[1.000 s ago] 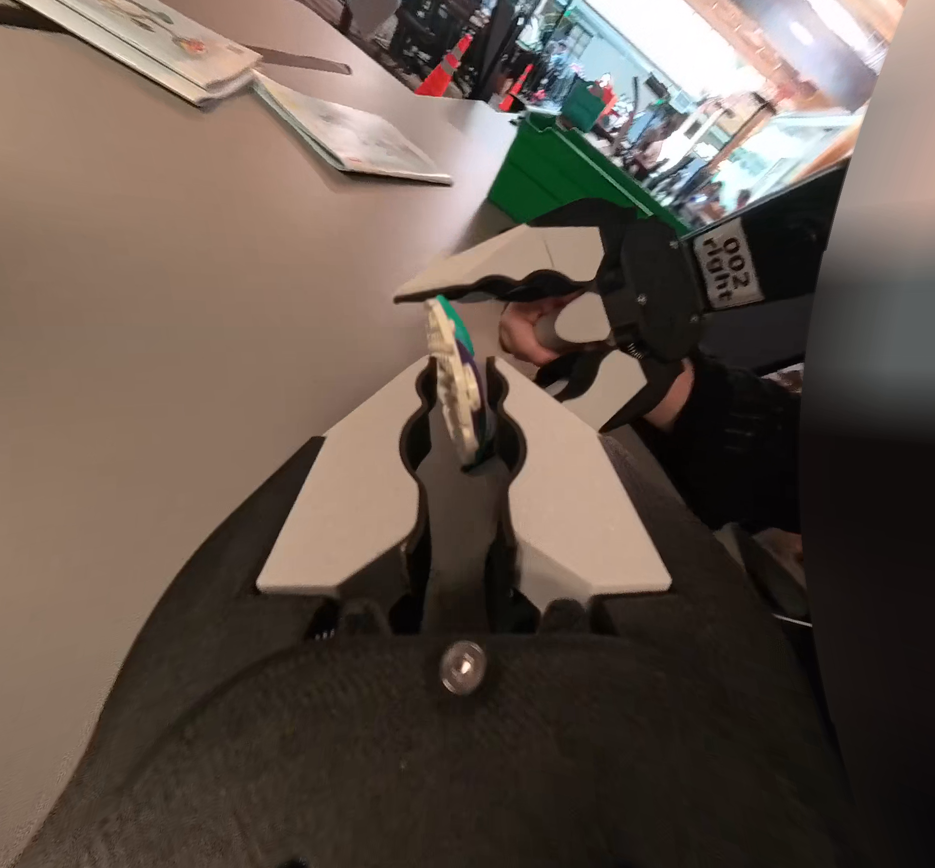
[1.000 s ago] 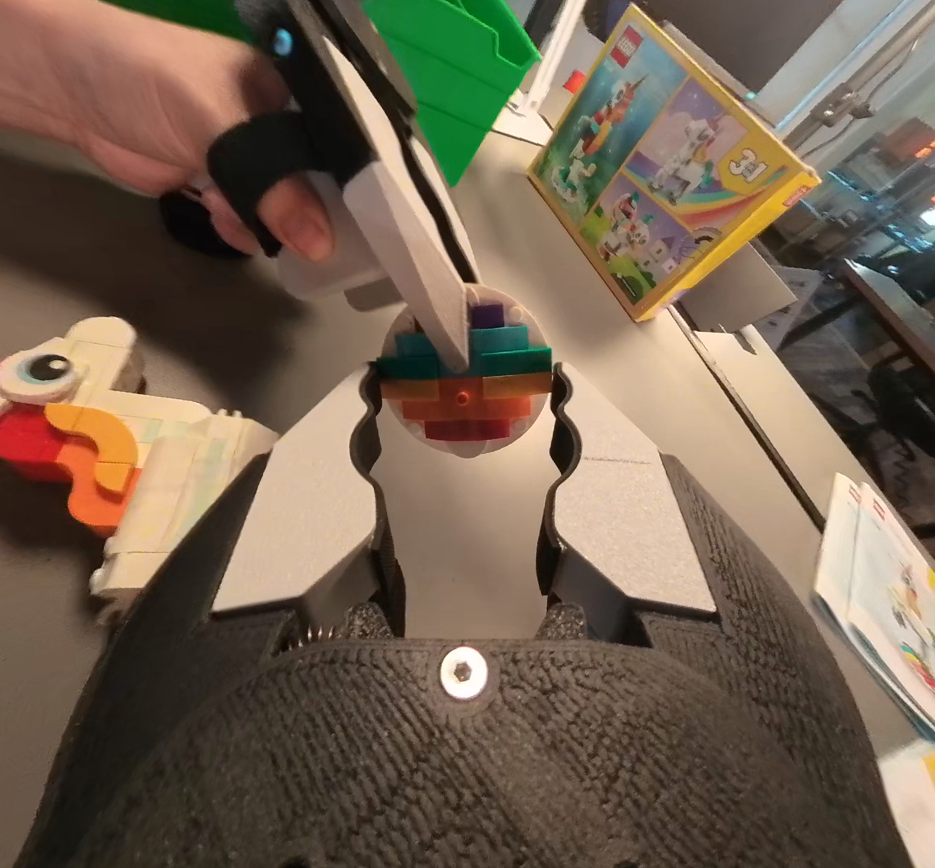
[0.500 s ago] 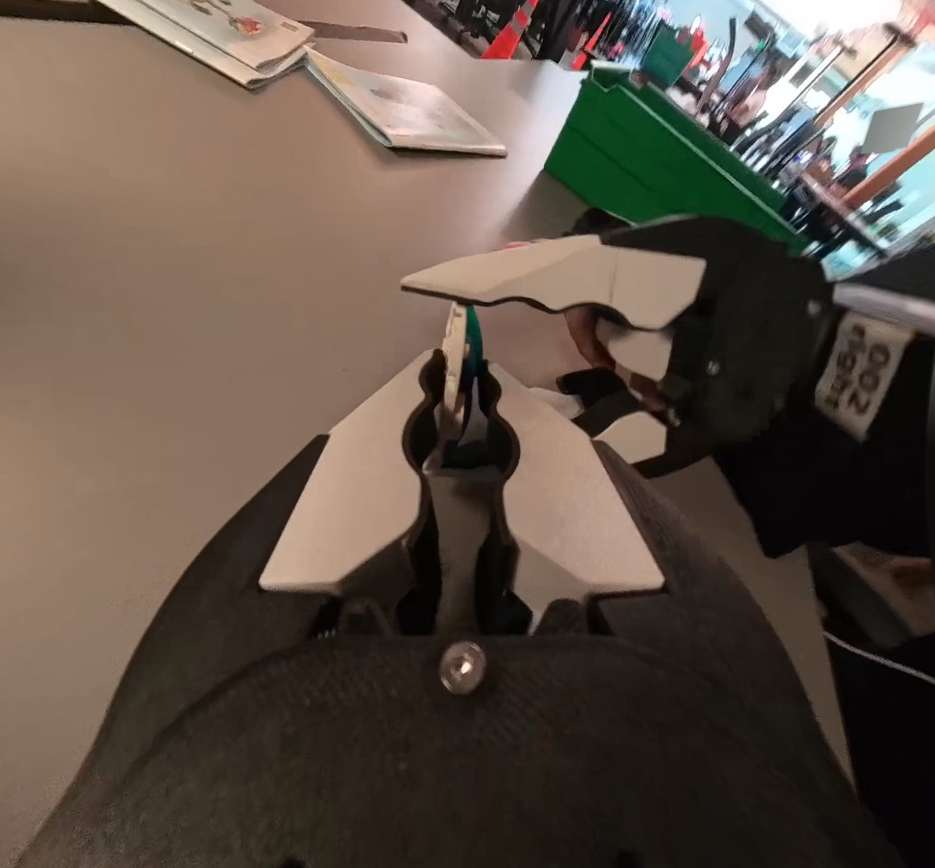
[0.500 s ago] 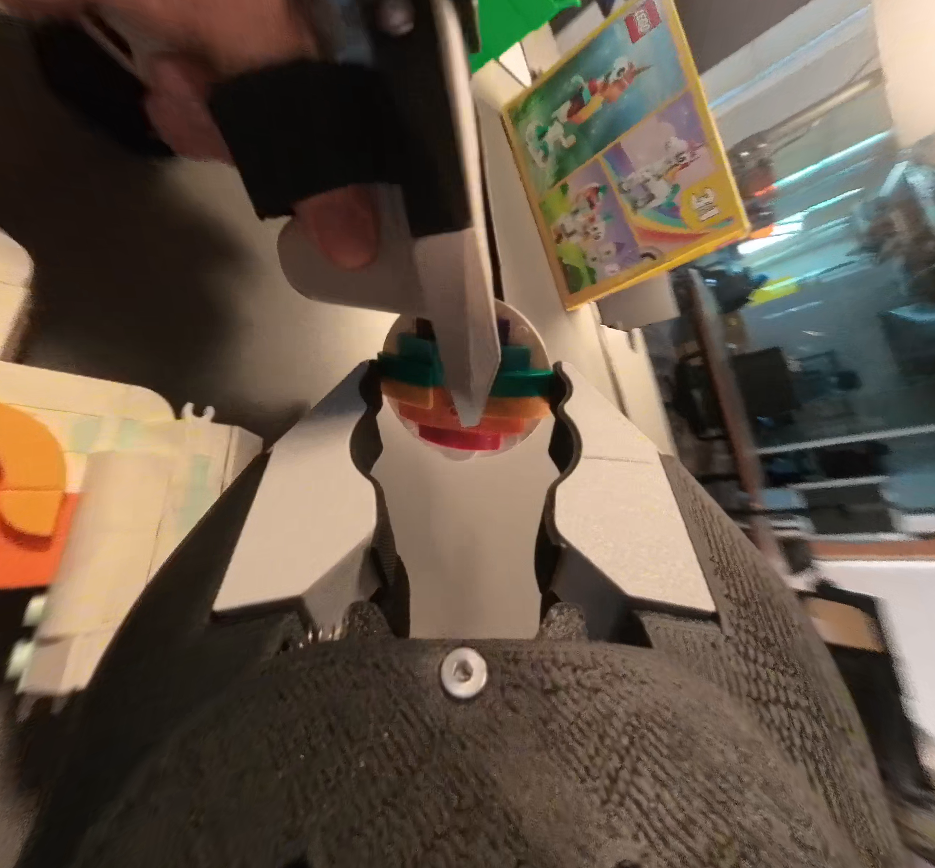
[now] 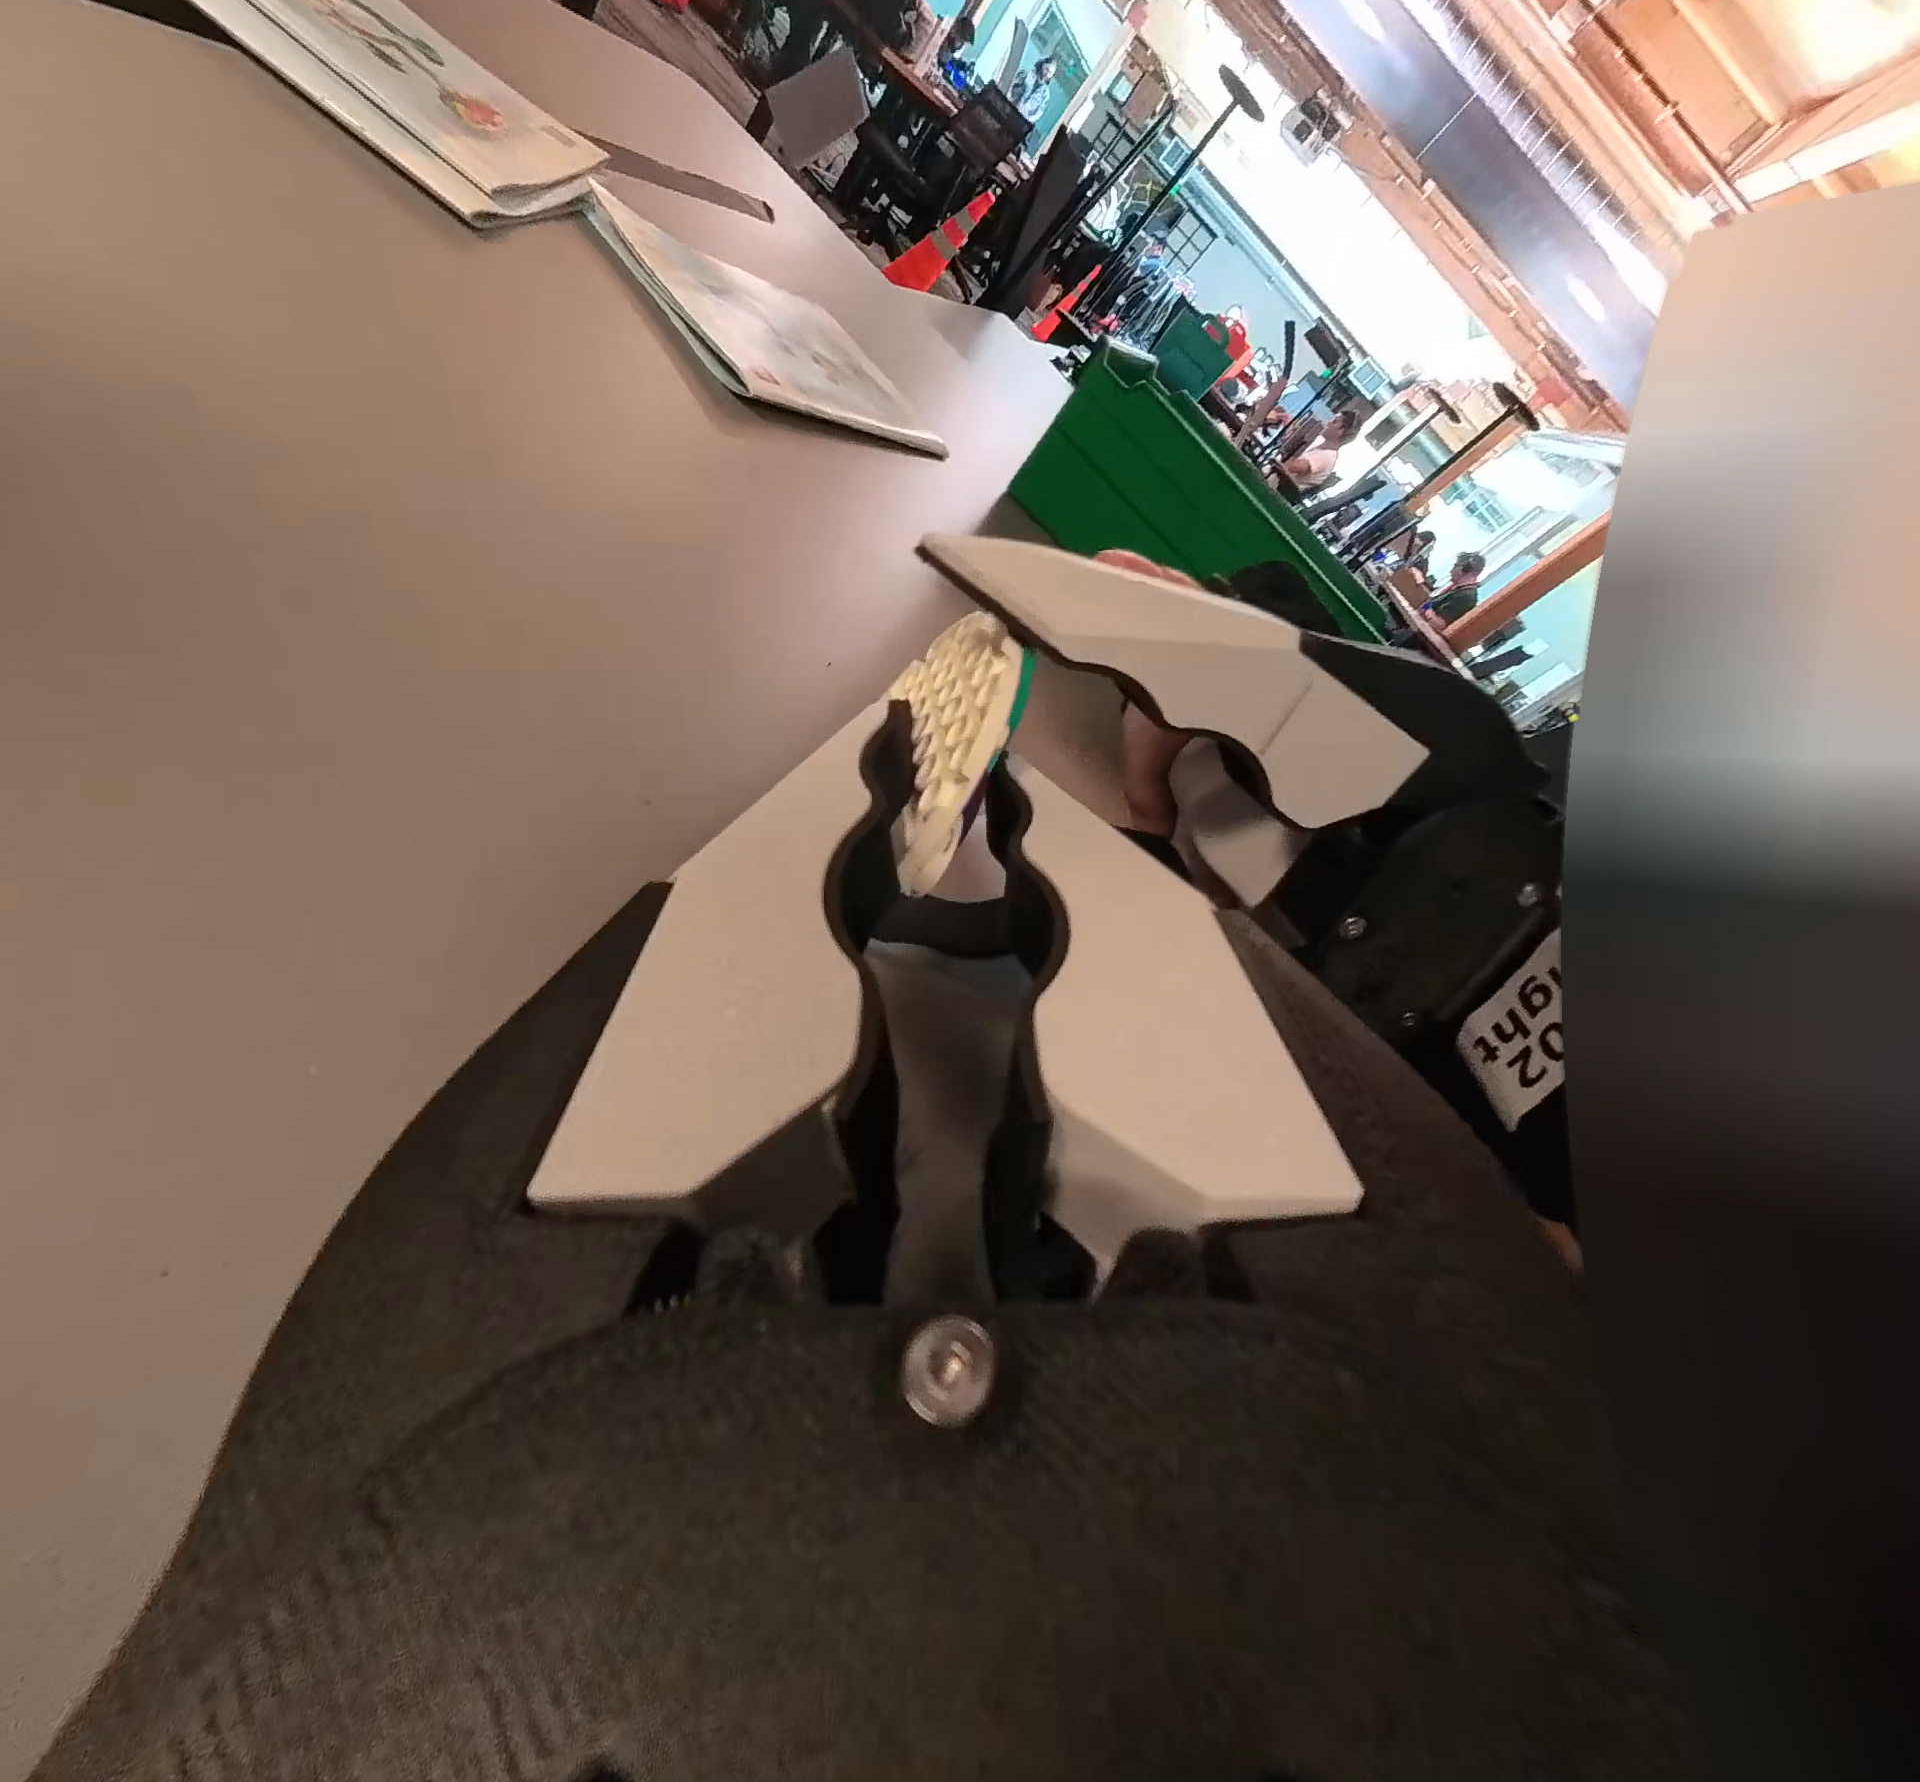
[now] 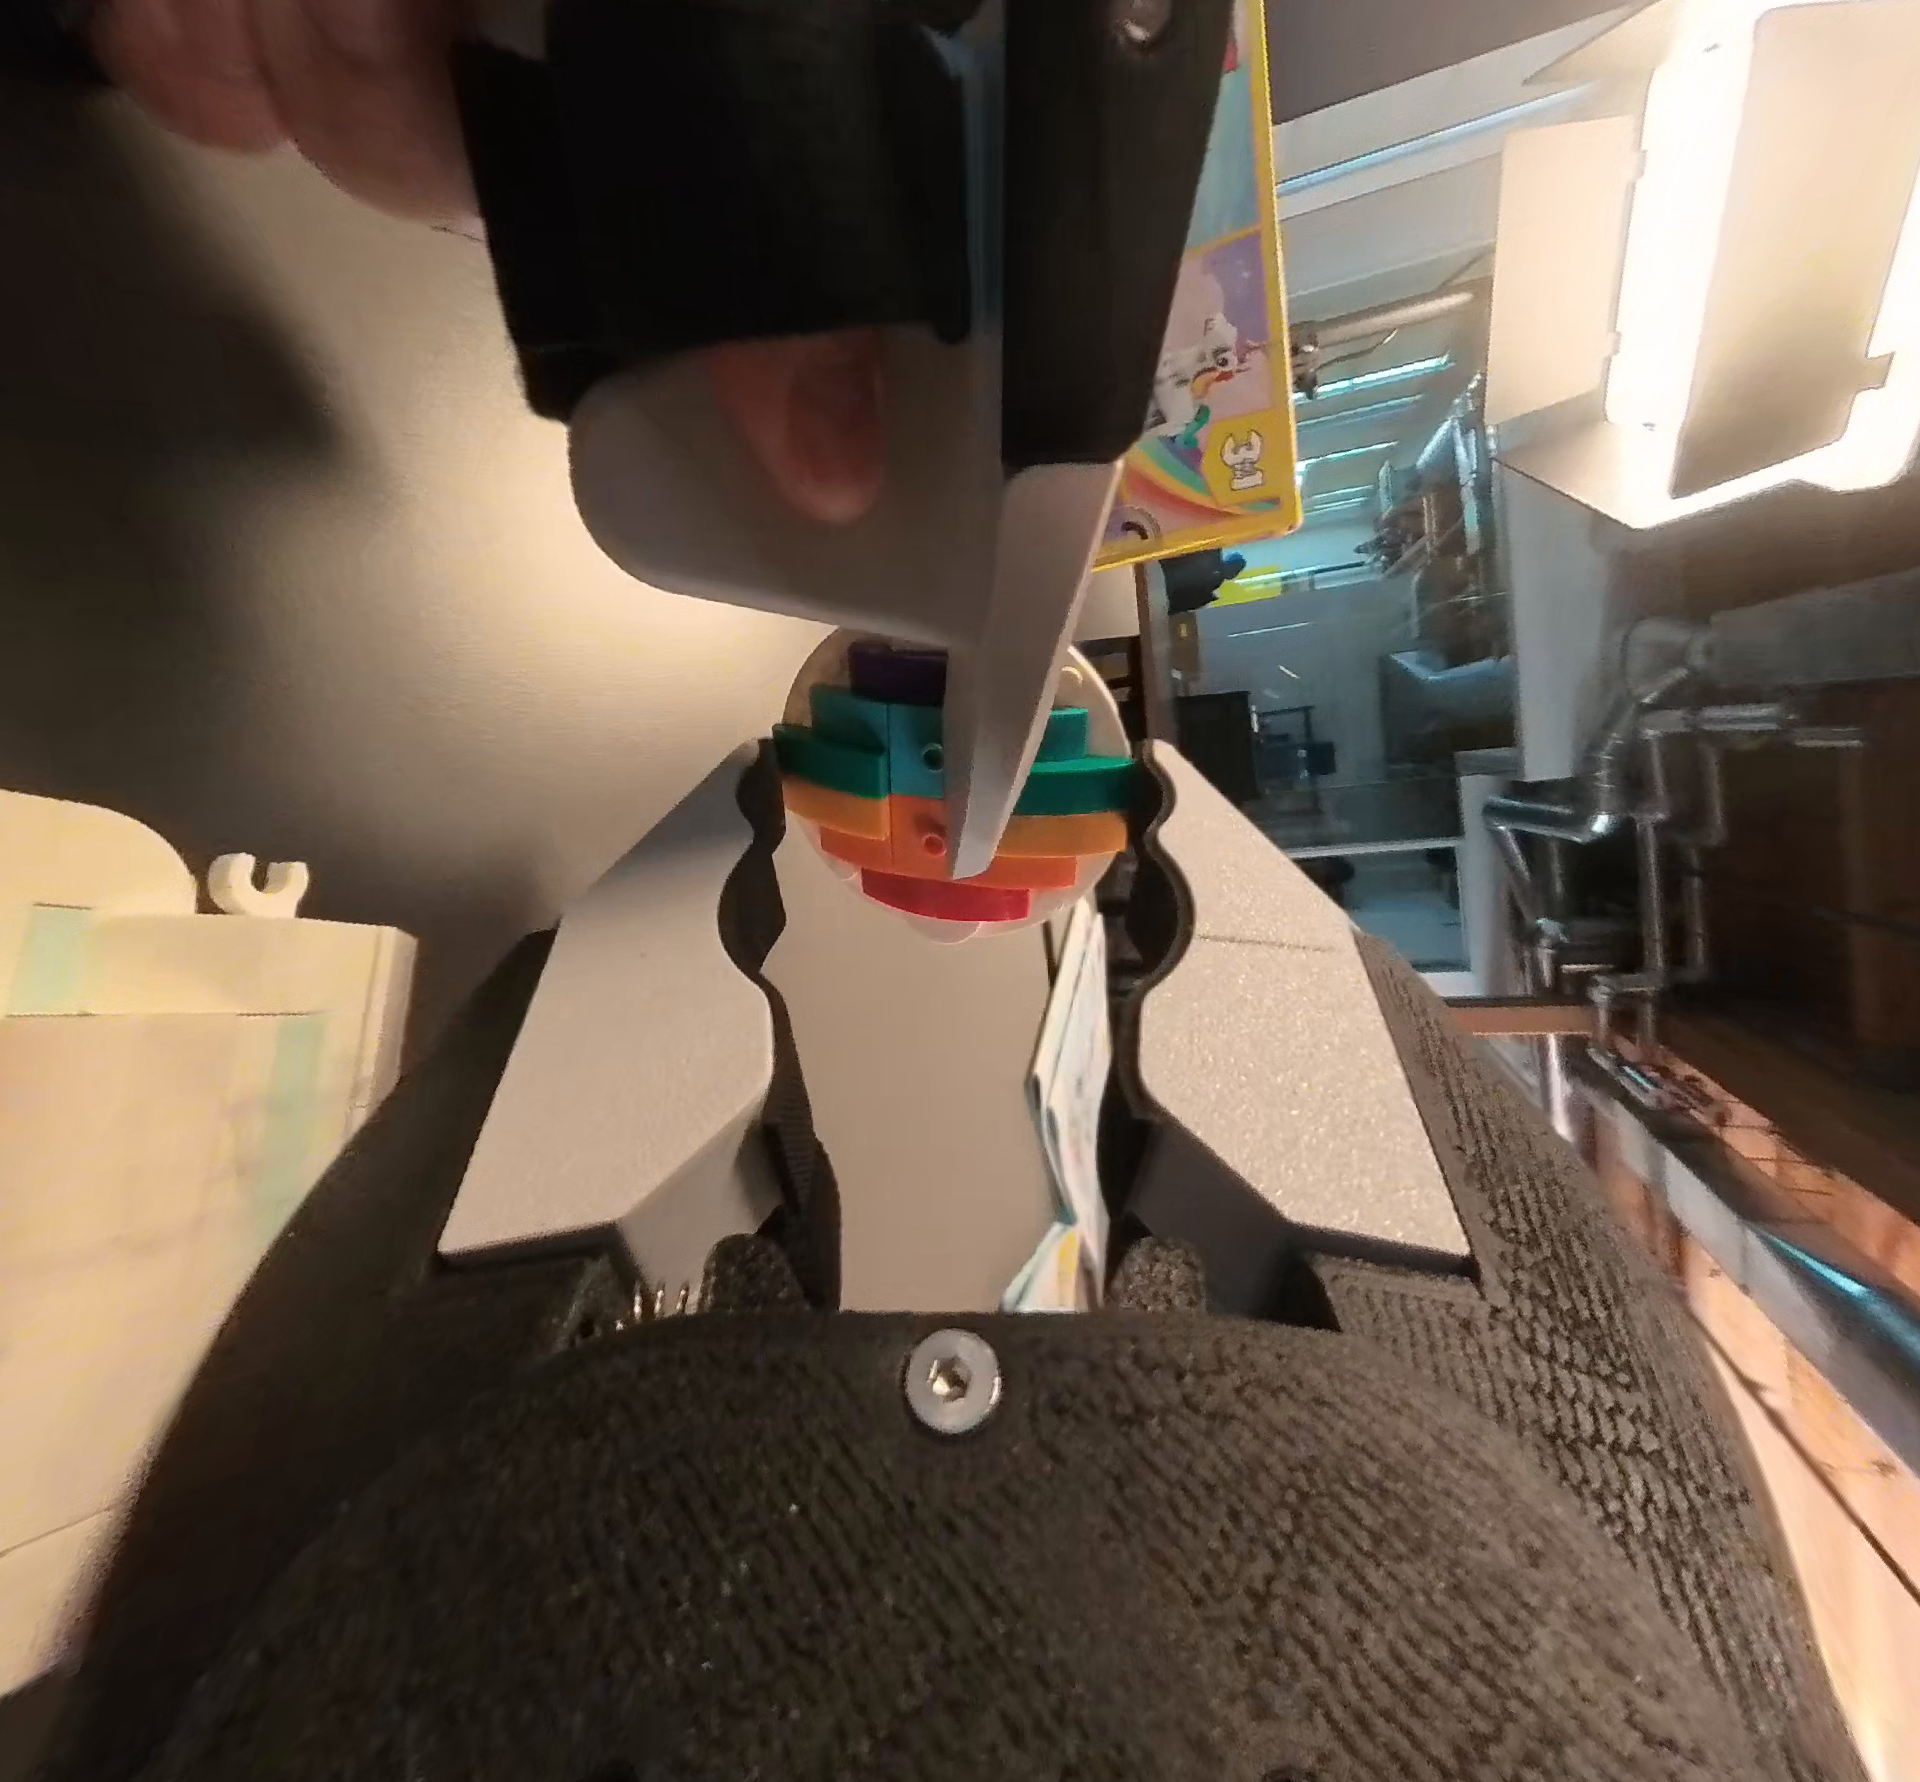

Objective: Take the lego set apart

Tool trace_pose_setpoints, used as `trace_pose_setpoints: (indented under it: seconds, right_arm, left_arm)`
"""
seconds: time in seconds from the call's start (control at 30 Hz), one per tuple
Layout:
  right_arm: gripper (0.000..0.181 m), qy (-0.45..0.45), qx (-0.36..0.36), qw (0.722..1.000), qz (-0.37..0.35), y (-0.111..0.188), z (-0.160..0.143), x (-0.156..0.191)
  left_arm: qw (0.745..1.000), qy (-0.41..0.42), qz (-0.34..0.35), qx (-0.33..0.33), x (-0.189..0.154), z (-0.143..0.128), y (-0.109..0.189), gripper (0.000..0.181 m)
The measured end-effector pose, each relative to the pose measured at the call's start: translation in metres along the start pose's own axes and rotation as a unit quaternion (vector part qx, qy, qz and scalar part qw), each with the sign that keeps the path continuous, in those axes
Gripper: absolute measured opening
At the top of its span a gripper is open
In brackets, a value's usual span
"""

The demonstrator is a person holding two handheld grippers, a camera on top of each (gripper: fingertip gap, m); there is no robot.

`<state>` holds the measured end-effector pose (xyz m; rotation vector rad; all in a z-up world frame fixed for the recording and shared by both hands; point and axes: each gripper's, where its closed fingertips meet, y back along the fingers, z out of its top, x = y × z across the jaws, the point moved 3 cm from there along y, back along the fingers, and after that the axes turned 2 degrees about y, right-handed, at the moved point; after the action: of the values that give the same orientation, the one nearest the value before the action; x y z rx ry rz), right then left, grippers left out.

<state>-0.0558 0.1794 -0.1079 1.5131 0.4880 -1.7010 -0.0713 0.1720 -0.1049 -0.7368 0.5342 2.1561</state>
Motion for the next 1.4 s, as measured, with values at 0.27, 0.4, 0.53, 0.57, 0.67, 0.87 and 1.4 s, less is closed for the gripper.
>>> trace_pose_setpoints:
  seconds: [0.27,0.4,0.53,0.57,0.67,0.87,1.4]
  right_arm:
    - [0.067,-0.092,-0.034,0.994,0.052,0.001,0.000,0.010]
    - [0.066,-0.140,-0.056,0.984,0.092,0.001,0.002,0.016]
    - [0.066,-0.155,-0.068,0.980,0.104,0.001,0.004,0.018]
    - [0.066,-0.153,-0.070,0.980,0.103,0.002,0.004,0.017]
    - [0.066,-0.140,-0.073,0.982,0.099,0.003,0.005,0.018]
    - [0.067,-0.132,-0.058,0.987,0.071,0.002,-0.006,0.009]
    - [0.066,-0.220,-0.101,0.957,0.161,0.004,0.003,0.022]
  left_arm:
    - [0.995,-0.079,0.041,0.043,0.003,-0.006,-0.002,0.015]
    - [0.988,-0.118,0.053,0.079,0.004,-0.012,0.001,0.017]
    - [0.987,-0.126,0.033,0.095,-0.001,-0.015,0.003,0.030]
    - [0.986,-0.130,0.033,0.096,-0.002,-0.015,0.003,0.031]
    - [0.985,-0.133,0.041,0.104,-0.003,-0.016,0.004,0.033]
    - [0.975,-0.172,0.098,0.098,0.001,-0.011,0.010,0.038]
    - [0.983,-0.113,0.073,0.121,0.009,-0.022,-0.002,0.012]
